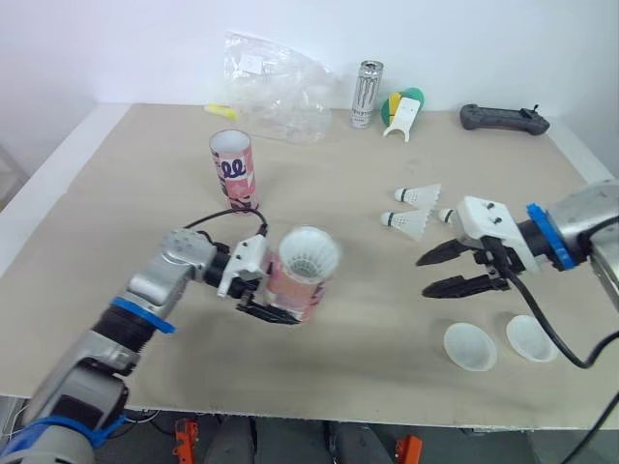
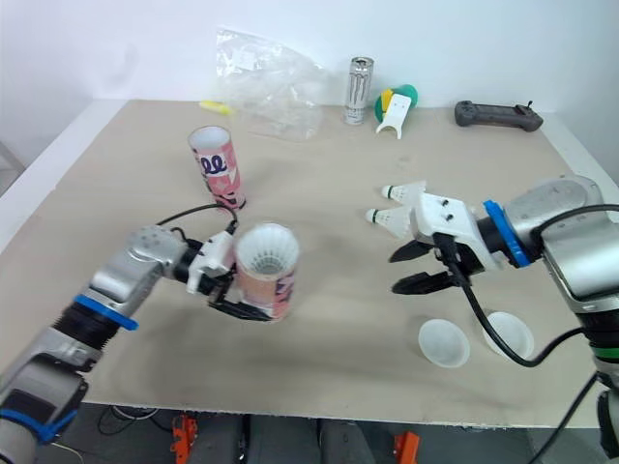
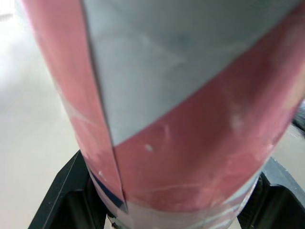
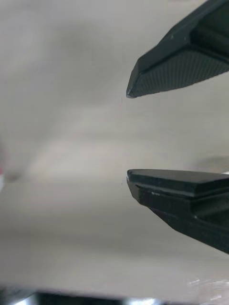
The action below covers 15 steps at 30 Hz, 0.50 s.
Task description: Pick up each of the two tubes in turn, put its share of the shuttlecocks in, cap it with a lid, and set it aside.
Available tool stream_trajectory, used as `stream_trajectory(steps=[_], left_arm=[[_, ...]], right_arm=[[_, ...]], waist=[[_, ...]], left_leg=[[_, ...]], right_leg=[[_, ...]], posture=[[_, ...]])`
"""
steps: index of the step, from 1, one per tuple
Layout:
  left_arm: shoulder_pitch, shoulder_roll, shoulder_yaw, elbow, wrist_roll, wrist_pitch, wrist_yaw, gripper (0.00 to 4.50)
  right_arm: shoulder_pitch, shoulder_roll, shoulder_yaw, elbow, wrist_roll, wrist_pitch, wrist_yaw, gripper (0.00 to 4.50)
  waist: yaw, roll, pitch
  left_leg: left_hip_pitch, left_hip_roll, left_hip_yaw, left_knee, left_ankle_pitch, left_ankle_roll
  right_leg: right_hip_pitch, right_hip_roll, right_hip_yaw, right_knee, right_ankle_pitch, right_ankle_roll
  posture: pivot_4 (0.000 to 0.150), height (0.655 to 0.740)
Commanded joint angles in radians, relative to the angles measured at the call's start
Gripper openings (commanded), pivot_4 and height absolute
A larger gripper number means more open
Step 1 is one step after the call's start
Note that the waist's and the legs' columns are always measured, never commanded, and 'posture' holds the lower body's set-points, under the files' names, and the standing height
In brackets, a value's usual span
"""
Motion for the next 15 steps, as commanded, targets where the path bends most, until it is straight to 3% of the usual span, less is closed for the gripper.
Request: stream_trajectory(steps=[1, 7, 15], left_arm=[[0.015, -0.054, 0.021, 0.032, 0.05, -0.069, 0.038, 2.81], [0.01, -0.189, 0.014, 0.281, 0.194, -0.217, 0.145, 2.81], [0.029, -0.205, 0.011, 0.365, 0.23, -0.277, 0.111, 2.81]], right_arm=[[0.009, -0.04, 0.021, 0.063, -0.09, -0.132, 0.037, 2.61], [0.024, -0.039, 0.066, 0.123, -0.157, -0.215, 0.061, 2.61], [0.13, -0.064, 0.068, 0.087, -0.2, -0.232, 0.039, 2.61]], waist=[[-0.003, 0.0, 0.0], [-0.001, 0.002, -0.001], [0.0, 0.002, -0.001]], left_leg=[[0.0, 0.0, 0.0, 0.0, 0.0, 0.0], [0.001, -0.001, 0.002, 0.002, 0.001, -0.001], [0.006, -0.003, 0.003, 0.009, 0.003, -0.004]], right_leg=[[0.0, 0.0, 0.0, 0.0, 0.0, 0.0], [0.001, 0.0, 0.003, 0.0, 0.003, 0.003], [0.01, -0.001, 0.007, -0.002, 0.005, 0.004]], posture=[[0.15, 0.74], [0.15, 0.74], [0.15, 0.74]])
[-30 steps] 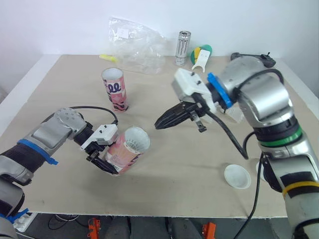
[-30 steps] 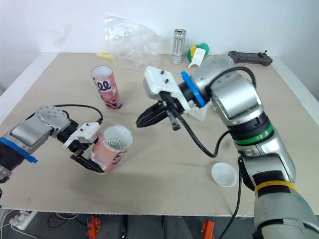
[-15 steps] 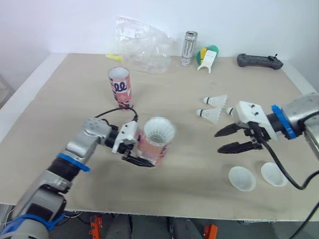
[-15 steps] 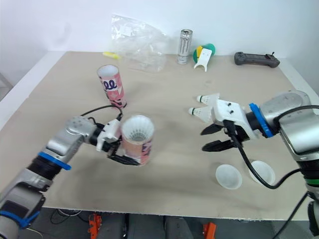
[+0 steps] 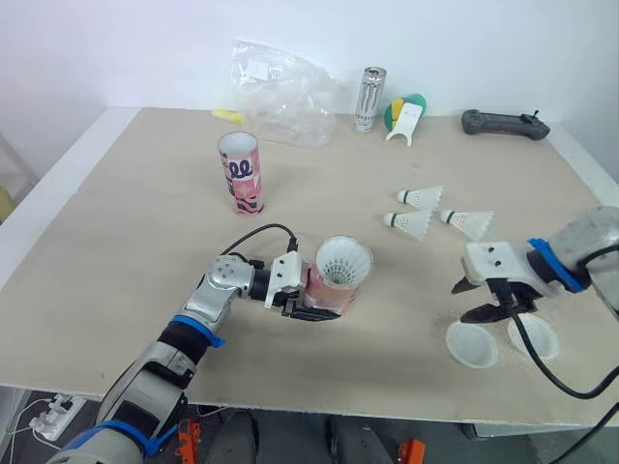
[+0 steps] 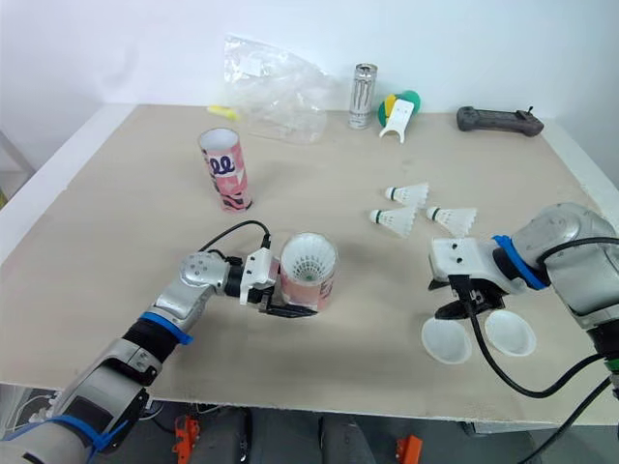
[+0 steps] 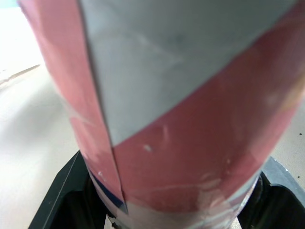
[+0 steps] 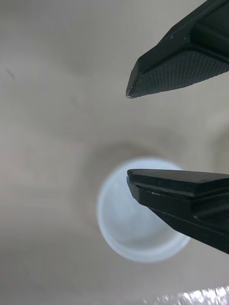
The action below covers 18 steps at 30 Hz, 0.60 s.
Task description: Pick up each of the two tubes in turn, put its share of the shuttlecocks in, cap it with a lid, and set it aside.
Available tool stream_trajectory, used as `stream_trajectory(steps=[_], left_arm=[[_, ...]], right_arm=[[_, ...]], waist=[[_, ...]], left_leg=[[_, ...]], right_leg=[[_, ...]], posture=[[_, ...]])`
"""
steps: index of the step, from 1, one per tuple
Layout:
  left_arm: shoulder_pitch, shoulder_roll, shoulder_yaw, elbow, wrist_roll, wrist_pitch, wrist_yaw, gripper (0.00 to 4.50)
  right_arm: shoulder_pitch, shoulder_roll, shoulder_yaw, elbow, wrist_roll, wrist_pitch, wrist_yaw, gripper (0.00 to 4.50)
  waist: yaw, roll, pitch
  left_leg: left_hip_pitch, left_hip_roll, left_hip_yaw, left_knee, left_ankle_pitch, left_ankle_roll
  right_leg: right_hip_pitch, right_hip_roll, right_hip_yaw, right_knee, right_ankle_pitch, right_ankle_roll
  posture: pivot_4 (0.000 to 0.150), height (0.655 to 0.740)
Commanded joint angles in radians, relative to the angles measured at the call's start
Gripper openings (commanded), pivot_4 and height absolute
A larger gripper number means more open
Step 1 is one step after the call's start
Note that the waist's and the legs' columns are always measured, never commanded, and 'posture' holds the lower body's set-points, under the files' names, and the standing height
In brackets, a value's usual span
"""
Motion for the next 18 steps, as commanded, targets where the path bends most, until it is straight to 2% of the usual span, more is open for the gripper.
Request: stream_trajectory(steps=[1, 14, 18], left_arm=[[0.032, 0.022, -0.017, 0.057, 0.074, -0.006, -0.013, 2.81], [0.03, 0.015, 0.02, 0.046, 0.056, 0.055, -0.049, 2.81], [0.035, 0.022, 0.023, 0.015, 0.036, 0.143, -0.081, 2.81]], right_arm=[[0.037, -0.031, -0.03, -0.045, -0.001, -0.003, 0.022, 2.61], [0.066, -0.016, -0.036, -0.042, -0.024, -0.004, -0.001, 2.61], [0.056, -0.006, -0.016, -0.019, -0.056, -0.021, -0.012, 2.61]], waist=[[-0.002, 0.0, 0.0], [-0.009, 0.003, -0.002], [-0.01, 0.003, -0.002]], left_leg=[[0.0, 0.0, 0.0, 0.0, 0.0, -0.001], [0.005, 0.0, 0.001, -0.001, 0.001, -0.001], [0.005, 0.0, 0.001, -0.002, 0.001, -0.001]], right_leg=[[0.0, 0.0, 0.0, 0.0, 0.0, 0.0], [0.003, 0.0, 0.001, 0.0, 0.001, -0.001], [0.003, 0.0, 0.001, 0.0, 0.001, -0.001]], posture=[[0.15, 0.74], [0.15, 0.74], [0.15, 0.74]])
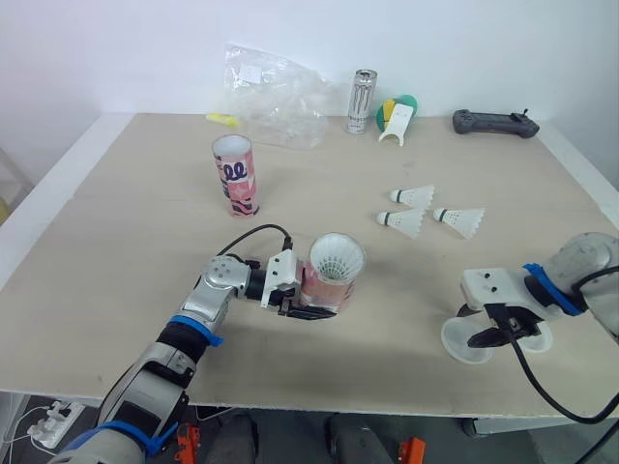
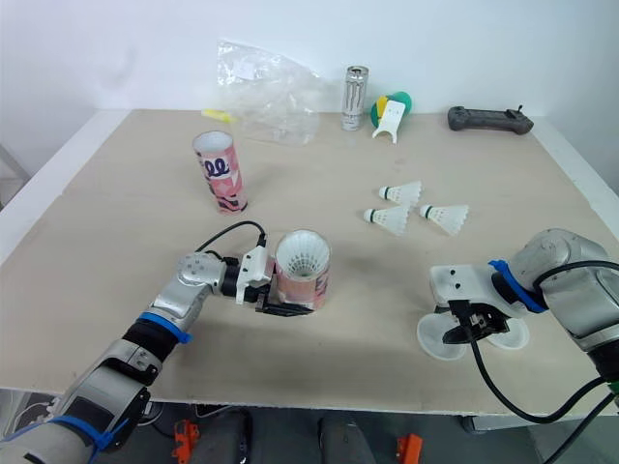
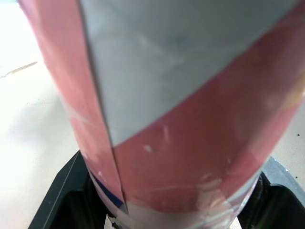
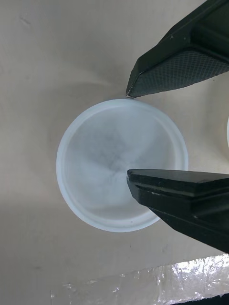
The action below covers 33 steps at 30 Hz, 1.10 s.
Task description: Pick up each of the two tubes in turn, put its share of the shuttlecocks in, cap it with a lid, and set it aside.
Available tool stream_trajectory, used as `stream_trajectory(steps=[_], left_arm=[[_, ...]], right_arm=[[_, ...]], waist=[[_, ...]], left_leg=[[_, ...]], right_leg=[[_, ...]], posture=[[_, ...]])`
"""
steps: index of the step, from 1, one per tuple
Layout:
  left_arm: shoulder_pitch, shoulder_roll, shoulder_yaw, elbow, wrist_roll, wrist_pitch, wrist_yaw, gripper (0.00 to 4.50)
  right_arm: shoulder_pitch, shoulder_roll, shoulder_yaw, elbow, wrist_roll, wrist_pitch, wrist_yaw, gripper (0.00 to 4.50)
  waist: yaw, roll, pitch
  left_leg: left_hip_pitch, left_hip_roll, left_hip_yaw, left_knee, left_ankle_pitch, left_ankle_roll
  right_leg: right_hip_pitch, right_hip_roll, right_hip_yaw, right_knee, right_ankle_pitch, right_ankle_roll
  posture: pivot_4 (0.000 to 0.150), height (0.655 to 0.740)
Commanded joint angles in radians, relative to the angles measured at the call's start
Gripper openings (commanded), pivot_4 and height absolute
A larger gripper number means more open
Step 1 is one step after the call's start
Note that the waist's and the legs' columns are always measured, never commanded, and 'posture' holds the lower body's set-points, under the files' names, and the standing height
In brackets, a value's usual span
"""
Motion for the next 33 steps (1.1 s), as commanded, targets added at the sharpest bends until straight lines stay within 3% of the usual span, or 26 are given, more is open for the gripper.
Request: stream_trajectory(steps=[1, 11, 14, 18, 19, 28, 33], left_arm=[[0.033, 0.033, -0.023, 0.012, 0.038, 0.08, -0.041, 2.81], [0.04, 0.056, -0.036, 0.003, 0.069, 0.096, -0.06, 2.81], [0.035, 0.054, -0.03, 0.007, 0.071, 0.092, -0.055, 2.81], [0.025, 0.05, -0.024, 0.018, 0.07, 0.094, -0.053, 2.81], [0.022, 0.049, -0.024, 0.02, 0.069, 0.096, -0.053, 2.81], [0.017, 0.04, -0.019, 0.041, 0.068, 0.099, -0.052, 2.81], [0.015, 0.034, -0.014, 0.068, 0.079, 0.075, -0.043, 2.81]], right_arm=[[-0.03, 0.009, -0.009, 0.014, -0.028, -0.017, 0.001, 2.61], [-0.092, 0.077, 0.005, 0.055, -0.075, -0.004, 0.003, 2.61], [-0.071, 0.076, 0.003, 0.037, -0.074, -0.001, 0.009, 1.87], [-0.058, 0.079, 0.002, 0.018, -0.066, 0.013, 0.015, 0.15], [-0.056, 0.078, 0.002, 0.012, -0.064, 0.017, 0.017, 0.07], [-0.042, 0.074, -0.01, -0.03, -0.052, 0.032, 0.026, 0.07], [-0.203, 0.133, -0.084, -0.128, 0.07, 0.159, 0.017, 0.07]], waist=[[-0.003, 0.0, 0.0], [-0.022, 0.0, 0.0], [-0.022, 0.0, 0.0], [-0.022, -0.001, -0.001], [-0.022, -0.002, -0.001], [-0.022, -0.004, -0.003], [-0.029, -0.003, -0.003]], left_leg=[[0.0, 0.0, 0.0, 0.0, 0.0, 0.0], [0.002, 0.0, 0.0, -0.008, 0.0, 0.0], [0.002, 0.0, 0.0, -0.009, 0.0, 0.0], [0.003, 0.0, 0.0, -0.009, 0.0, 0.0], [0.004, 0.0, 0.0, -0.009, 0.0, 0.0], [0.005, 0.0, 0.0, -0.009, 0.0, 0.0], [0.006, 0.0, 0.0, -0.009, 0.0, 0.0]], right_leg=[[0.0, 0.0, 0.0, 0.0, 0.0, 0.0], [0.0, 0.0, 0.0, 0.0, -0.002, 0.003], [0.0, 0.0, 0.0, 0.0, -0.003, 0.003], [0.001, 0.0, 0.0, 0.0, -0.002, 0.003], [0.001, 0.0, 0.0, 0.0, -0.002, 0.003], [0.003, 0.0, 0.0, 0.0, -0.004, 0.0], [0.003, 0.0, 0.0, 0.0, -0.003, -0.001]], posture=[[0.15, 0.74], [0.15, 0.74], [0.15, 0.74], [0.15, 0.74], [0.15, 0.74], [0.15, 0.74], [0.15, 0.74]])
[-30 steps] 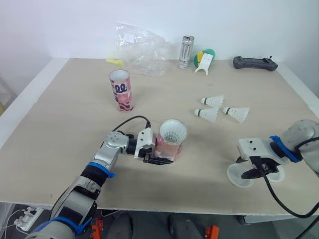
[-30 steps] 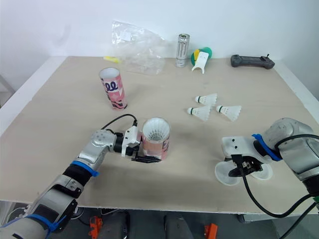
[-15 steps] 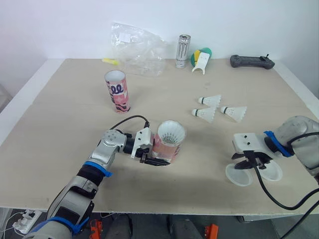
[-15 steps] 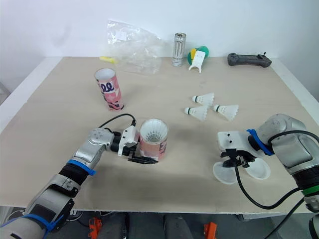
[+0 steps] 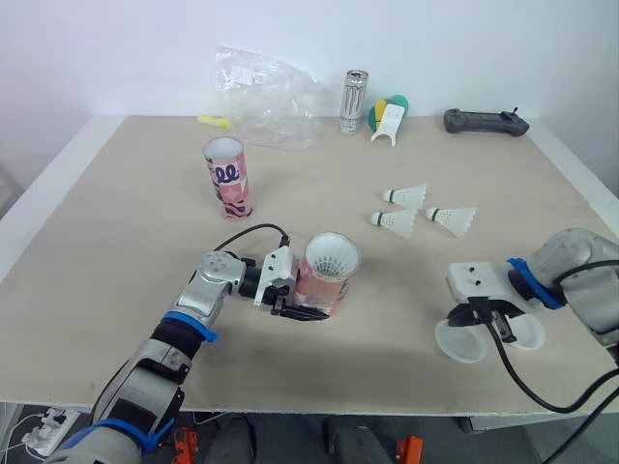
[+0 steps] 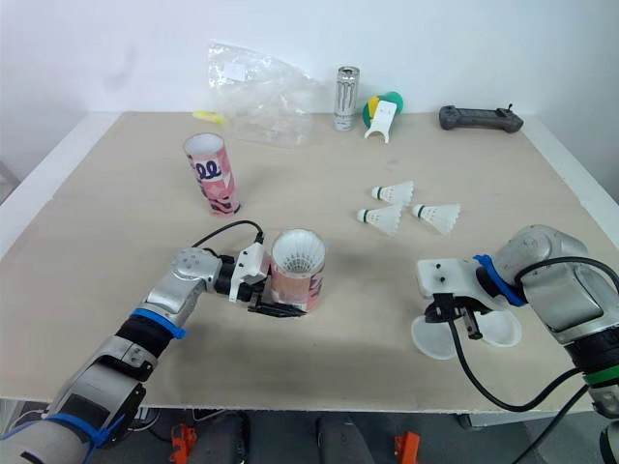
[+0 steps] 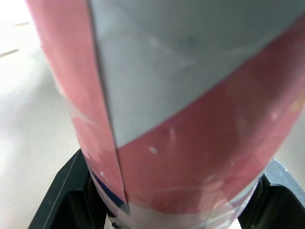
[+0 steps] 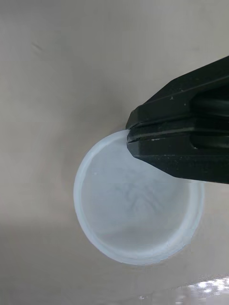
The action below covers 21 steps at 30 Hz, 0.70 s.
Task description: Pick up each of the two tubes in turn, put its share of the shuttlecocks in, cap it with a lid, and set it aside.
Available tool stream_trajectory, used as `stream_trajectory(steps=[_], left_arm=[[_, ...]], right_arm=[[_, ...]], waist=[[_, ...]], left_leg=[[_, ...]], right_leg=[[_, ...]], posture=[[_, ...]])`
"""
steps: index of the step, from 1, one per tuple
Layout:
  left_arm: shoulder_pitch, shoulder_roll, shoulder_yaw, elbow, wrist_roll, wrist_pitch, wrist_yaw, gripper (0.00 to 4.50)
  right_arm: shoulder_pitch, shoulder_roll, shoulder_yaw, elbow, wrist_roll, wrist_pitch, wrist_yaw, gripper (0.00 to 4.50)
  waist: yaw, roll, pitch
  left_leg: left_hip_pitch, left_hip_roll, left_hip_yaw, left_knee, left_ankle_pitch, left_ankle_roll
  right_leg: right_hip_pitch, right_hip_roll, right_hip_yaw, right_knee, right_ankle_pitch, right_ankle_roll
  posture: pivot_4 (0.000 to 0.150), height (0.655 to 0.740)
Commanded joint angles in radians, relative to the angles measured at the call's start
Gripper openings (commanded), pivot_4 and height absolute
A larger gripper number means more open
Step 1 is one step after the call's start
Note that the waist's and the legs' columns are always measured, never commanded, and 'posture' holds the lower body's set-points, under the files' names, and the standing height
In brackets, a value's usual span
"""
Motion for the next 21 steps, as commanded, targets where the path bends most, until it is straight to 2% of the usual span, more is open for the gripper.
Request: stream_trajectory(steps=[1, 8, 11, 15, 18, 21], left_arm=[[0.026, 0.004, -0.032, 0.075, 0.072, 0.005, 0.015, 2.81], [0.022, 0.0, -0.042, 0.11, 0.09, -0.027, 0.004, 2.81], [0.017, -0.003, -0.038, 0.126, 0.087, -0.03, 0.003, 2.81], [0.013, -0.006, -0.037, 0.138, 0.088, -0.035, 0.0, 2.81], [0.004, -0.017, -0.036, 0.162, 0.094, -0.056, 0.007, 2.81], [-0.001, -0.025, -0.033, 0.178, 0.098, -0.078, 0.013, 2.81]], right_arm=[[-0.136, 0.026, -0.095, -0.139, 0.13, 0.11, 0.022, 0.07], [-0.422, 0.137, -0.123, -0.302, 0.359, 0.321, 0.0, 0.07], [-0.547, 0.195, -0.083, -0.274, 0.367, 0.325, -0.004, 0.07], [-0.591, 0.213, -0.061, -0.258, 0.371, 0.334, -0.004, 0.07], [-0.692, 0.329, 0.039, -0.222, 0.333, 0.278, 0.0, 0.07], [-0.706, 0.36, 0.135, -0.153, 0.229, 0.17, 0.017, 0.07]], waist=[[-0.001, 0.002, 0.0], [0.002, -0.003, -0.002], [0.003, -0.003, -0.002], [0.007, -0.007, -0.005], [0.003, -0.003, -0.007], [0.007, -0.001, -0.01]], left_leg=[[0.0, 0.0, 0.0, 0.0, 0.0, 0.0], [-0.001, 0.0, -0.001, 0.0, 0.0, -0.001], [-0.001, 0.0, -0.001, -0.001, 0.0, -0.001], [-0.001, 0.0, -0.001, -0.001, 0.0, -0.001], [-0.001, 0.0, 0.0, 0.0, 0.0, -0.001], [0.0, 0.0, 0.0, -0.001, 0.001, 0.0]], right_leg=[[0.0, 0.0, 0.0, 0.0, 0.0, 0.0], [0.001, 0.0, -0.001, -0.001, 0.0, 0.0], [0.0, 0.0, -0.001, -0.001, 0.0, 0.0], [0.0, 0.0, -0.001, -0.001, 0.0, -0.001], [-0.001, -0.001, 0.0, -0.002, 0.0, -0.001], [-0.001, 0.0, -0.001, -0.001, 0.001, -0.001]], posture=[[0.15, 0.74], [0.15, 0.74], [0.15, 0.74], [0.15, 0.74], [0.15, 0.74], [0.15, 0.74]])
